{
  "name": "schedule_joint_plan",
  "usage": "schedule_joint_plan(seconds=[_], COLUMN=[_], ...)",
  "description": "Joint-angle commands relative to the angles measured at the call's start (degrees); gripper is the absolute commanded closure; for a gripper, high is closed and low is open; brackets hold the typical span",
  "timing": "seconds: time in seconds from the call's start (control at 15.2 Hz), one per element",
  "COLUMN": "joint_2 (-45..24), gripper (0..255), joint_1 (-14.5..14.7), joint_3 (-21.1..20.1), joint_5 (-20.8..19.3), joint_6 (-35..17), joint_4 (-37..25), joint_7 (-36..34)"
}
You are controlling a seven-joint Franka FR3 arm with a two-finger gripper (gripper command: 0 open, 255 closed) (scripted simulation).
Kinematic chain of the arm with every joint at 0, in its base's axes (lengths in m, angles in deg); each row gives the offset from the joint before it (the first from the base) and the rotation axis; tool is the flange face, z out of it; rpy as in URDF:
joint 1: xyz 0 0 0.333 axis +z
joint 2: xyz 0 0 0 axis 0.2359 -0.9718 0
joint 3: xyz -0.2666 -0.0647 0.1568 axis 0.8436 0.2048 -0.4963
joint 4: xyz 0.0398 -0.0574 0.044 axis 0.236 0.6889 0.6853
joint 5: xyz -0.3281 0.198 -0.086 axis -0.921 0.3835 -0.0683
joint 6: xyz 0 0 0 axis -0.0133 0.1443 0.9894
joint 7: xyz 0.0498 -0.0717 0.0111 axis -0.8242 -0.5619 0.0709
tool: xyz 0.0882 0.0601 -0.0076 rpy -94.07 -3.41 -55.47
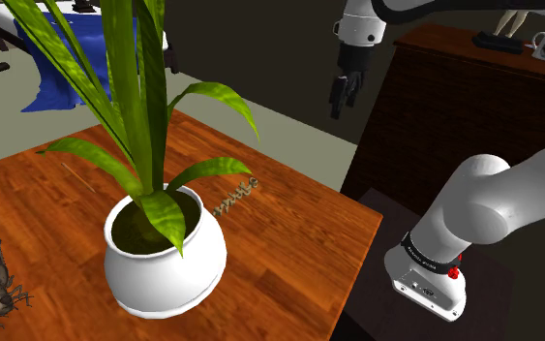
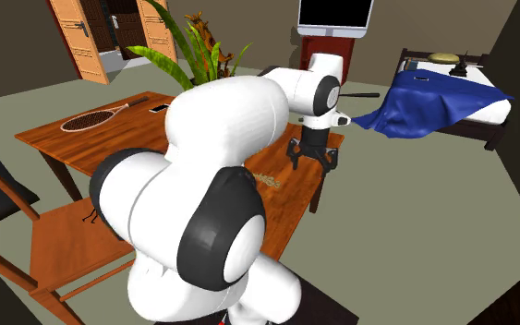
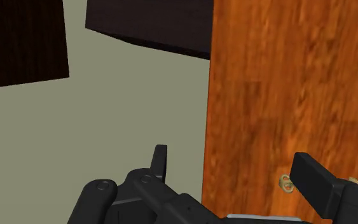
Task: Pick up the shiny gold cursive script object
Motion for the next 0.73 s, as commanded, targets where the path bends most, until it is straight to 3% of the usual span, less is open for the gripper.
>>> schedule_joint_plan(seconds=[0.0, 0.66], joint_2=[-3.90, -21.07], gripper=[0, 0], joint_1=[1.34, 7.40], joint_3=[-0.03, -1.01], joint_5=[1.11, 7.03], joint_6=[-3.12, -15.27], joint_4=[-0.60, -4.03], joint_7=[2.06, 13.51])
